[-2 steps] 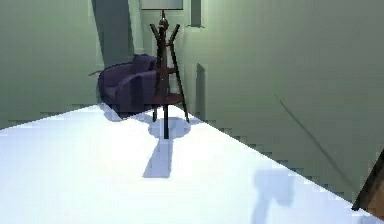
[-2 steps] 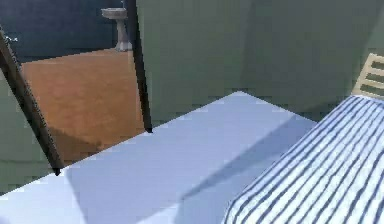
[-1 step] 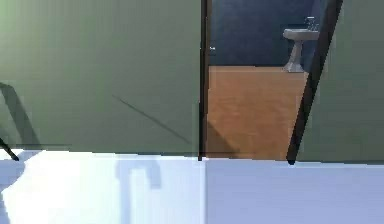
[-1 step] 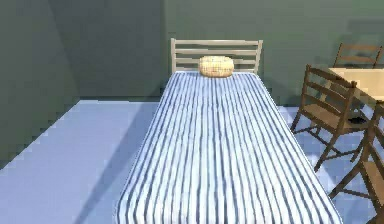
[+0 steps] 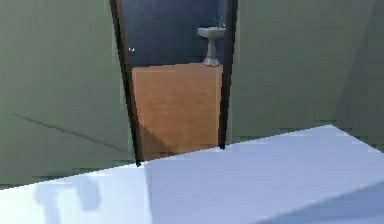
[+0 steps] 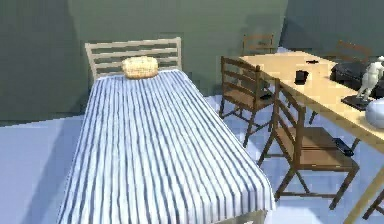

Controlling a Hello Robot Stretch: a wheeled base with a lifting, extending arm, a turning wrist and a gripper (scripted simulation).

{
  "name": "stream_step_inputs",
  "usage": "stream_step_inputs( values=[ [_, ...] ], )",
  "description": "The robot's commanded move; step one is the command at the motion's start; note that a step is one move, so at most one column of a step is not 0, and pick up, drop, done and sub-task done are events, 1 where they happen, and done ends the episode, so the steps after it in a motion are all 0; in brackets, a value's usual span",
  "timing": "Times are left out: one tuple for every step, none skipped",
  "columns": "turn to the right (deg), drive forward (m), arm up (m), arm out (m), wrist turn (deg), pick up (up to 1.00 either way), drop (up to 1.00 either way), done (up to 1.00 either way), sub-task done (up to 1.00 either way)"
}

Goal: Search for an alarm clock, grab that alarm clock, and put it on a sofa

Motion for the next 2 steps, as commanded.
stream_step_inputs(
  values=[
    [0.0, 0.60, 0.00, 0.00, 0.0, 0.00, 0.00, 0.00, 0.00],
    [3.0, 0.00, 0.00, 0.00, 0.0, 0.00, 0.00, 0.00, 0.00]
  ],
)
